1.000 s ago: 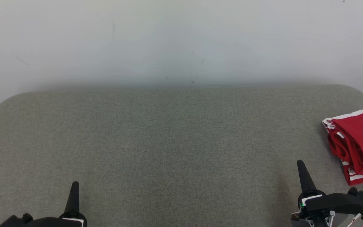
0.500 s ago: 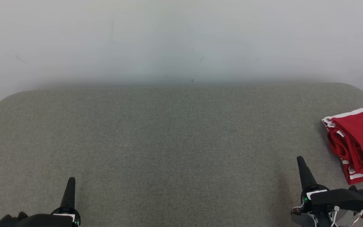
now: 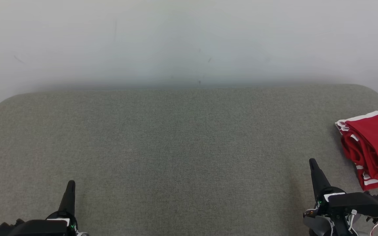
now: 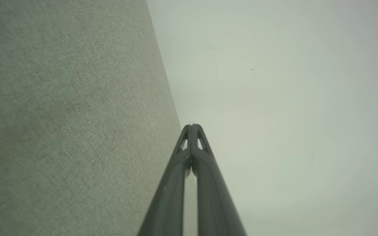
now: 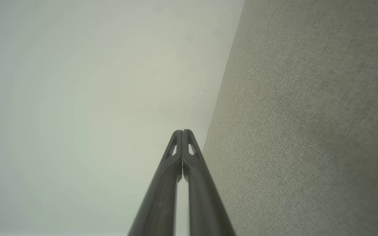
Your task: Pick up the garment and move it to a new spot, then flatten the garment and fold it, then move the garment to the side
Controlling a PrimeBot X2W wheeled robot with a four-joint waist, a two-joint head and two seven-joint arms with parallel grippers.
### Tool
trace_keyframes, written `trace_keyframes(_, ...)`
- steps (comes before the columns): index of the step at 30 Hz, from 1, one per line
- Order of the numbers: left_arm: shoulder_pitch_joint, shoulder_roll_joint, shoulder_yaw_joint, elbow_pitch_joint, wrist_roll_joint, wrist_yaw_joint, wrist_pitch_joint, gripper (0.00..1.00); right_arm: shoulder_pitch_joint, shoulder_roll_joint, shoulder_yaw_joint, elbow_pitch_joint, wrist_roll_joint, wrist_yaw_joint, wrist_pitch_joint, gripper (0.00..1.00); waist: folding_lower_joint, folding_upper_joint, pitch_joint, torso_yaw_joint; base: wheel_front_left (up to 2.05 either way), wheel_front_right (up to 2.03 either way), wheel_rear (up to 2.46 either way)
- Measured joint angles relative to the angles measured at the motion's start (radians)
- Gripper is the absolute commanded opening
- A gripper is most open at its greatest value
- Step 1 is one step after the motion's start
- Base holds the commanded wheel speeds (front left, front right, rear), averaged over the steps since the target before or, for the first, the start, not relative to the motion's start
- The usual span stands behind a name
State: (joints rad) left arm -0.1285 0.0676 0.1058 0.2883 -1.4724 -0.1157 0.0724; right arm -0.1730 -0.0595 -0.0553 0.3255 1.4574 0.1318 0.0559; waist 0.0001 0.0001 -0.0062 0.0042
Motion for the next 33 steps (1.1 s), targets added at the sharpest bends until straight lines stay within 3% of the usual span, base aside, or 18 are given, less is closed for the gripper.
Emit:
trace_keyframes(23,-0.035,-0.002,0.038,0.017,-0.140,-0.016,0.044,0.00,-0.035,0.004,-0.018,0.020,0.155,0.000,0.041,0.00,-0.0001,0.0000,0.012,-0.004,0.00,0.00,0.00)
trace_keyframes(33,-0.036,-0.004,0.041,0.017,-0.140,-0.016,0.045,0.00,-0.035,0.006,-0.020,0.020,0.155,0.000,0.041,0.00,-0.0001,0.0000,0.012,-0.004,0.00,0.00,0.00)
